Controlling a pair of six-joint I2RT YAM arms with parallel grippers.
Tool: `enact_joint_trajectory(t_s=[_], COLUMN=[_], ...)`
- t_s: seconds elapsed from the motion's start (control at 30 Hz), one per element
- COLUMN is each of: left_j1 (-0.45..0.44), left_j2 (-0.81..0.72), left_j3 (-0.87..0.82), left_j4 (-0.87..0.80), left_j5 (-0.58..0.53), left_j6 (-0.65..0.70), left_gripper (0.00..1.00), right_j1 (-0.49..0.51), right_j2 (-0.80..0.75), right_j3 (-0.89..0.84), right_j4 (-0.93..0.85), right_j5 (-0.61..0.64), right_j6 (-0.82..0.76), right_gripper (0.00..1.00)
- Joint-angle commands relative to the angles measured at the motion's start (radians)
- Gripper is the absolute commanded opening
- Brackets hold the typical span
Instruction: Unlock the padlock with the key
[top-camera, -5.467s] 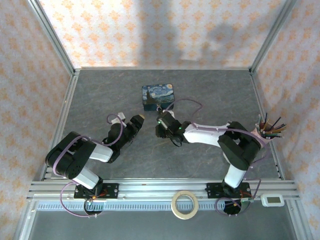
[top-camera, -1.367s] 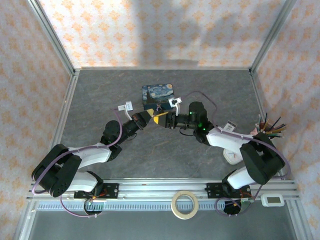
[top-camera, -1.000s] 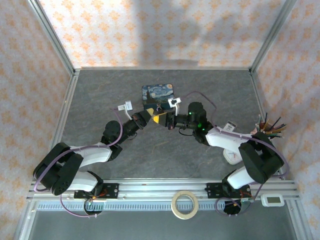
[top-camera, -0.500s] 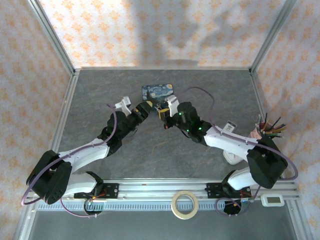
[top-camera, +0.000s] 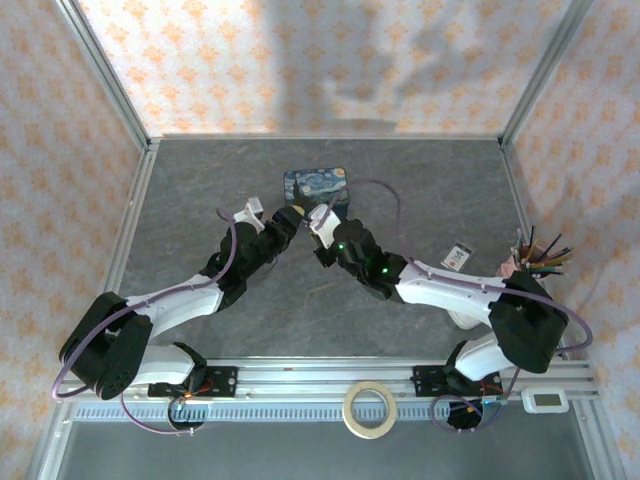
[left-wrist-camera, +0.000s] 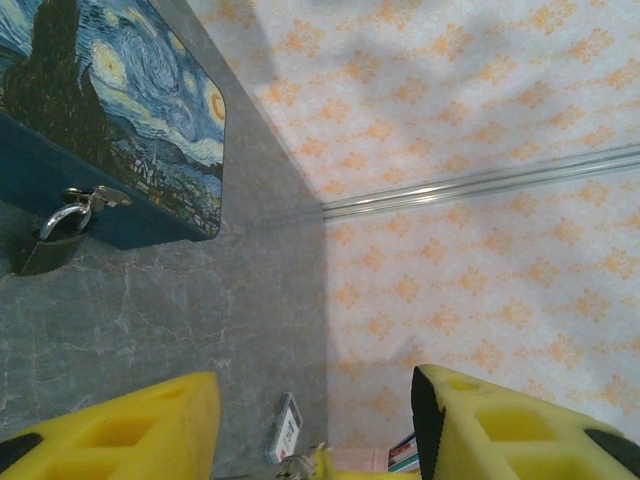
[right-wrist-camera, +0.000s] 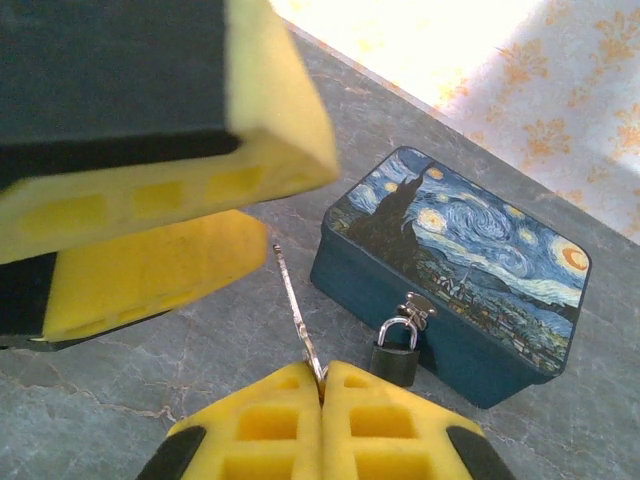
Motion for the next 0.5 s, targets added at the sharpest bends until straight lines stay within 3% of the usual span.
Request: enact_joint_trajectory(t_s=[0.0,0.27,0.47], left_j1=[-0.011,-0.012,-0.011], left_j2=[0.010,0.022,0.030], left_j3=[0.009,0.011,0.015], left_j4=[0.039,0.048,0.053], left_j5=[0.008,0.014,0.015], left_j6=[-0.017,-0.024,-0.029], left_gripper=[0.49,0.41,0.27], right_j1=[0.021,0.037,0.059], right_j2=[0.019,0.053,0.076], right_j3=[0.038,0.067,0.073], right_j4=[0.053,0.068,0.071], right_j5=[0.068,0.094,0.150], right_j6=[-0.055,-0.094,-0.140], right_gripper=[0.00,0.00,0.00])
